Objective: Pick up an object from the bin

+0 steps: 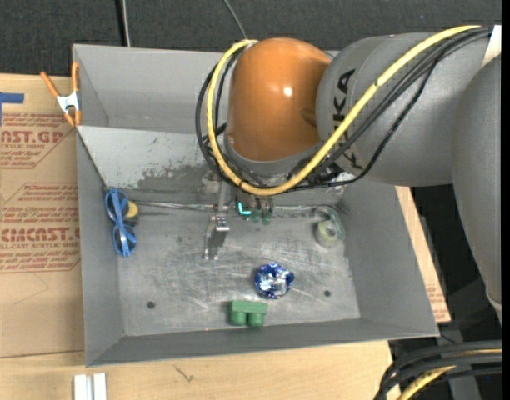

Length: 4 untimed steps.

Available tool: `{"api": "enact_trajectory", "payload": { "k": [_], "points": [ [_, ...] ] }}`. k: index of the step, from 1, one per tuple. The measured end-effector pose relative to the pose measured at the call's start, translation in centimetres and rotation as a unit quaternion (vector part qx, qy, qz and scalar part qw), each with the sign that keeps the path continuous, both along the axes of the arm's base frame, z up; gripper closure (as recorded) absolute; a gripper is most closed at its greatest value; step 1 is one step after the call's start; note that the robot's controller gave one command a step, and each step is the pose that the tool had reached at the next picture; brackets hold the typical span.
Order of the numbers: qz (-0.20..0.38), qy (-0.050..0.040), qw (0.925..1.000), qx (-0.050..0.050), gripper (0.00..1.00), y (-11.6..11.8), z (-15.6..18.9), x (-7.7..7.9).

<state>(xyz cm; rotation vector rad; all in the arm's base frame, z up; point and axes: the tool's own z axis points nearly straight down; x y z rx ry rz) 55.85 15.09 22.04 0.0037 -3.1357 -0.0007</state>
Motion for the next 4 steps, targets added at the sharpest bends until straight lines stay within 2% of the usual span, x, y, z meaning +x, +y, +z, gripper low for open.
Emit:
{"api": "enact_trajectory", "payload": {
  "k": [1,2,3,4],
  "points": [
    [0.071,0.0015,0.9975,-0.001,0.00,-2.9,-8.6,-5.3],
    [-0.004,-0.0010,1.0000,-0.002,0.00,-11.2,-11.5,-6.5],
    [0.037,-0.0071,0.9993,0.002,0.00,-15.3,-14.9,-4.6],
    [0.038,-0.0061,0.9993,0.001,1.00,-15.2,-14.7,-4.6]
  ]
}}
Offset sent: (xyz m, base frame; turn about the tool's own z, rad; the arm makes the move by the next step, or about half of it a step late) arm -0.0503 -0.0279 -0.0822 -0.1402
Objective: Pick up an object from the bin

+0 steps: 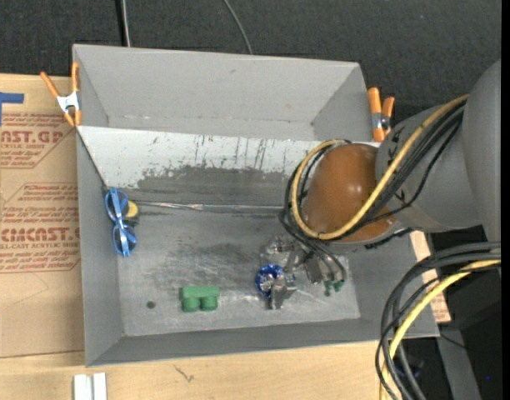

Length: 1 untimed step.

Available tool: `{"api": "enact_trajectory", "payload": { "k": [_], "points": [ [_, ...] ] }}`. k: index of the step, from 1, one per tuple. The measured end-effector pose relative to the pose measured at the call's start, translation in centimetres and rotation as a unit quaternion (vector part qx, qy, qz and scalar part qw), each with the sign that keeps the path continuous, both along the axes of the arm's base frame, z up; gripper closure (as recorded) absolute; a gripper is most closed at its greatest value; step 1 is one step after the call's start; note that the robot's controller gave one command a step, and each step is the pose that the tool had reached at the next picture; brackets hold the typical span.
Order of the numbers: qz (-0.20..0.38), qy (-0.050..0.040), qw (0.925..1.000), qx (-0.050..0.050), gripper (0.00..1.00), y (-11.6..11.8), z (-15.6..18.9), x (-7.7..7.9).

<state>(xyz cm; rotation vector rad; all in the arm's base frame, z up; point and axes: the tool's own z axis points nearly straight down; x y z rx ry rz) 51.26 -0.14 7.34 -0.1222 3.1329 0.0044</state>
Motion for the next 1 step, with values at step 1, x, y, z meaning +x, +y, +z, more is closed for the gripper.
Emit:
{"api": "enact_trajectory", "payload": {
  "k": [1],
  "points": [
    [0.062,-0.0014,0.9981,-0.002,1.00,0.58,12.94,-1.32]
  ]
}}
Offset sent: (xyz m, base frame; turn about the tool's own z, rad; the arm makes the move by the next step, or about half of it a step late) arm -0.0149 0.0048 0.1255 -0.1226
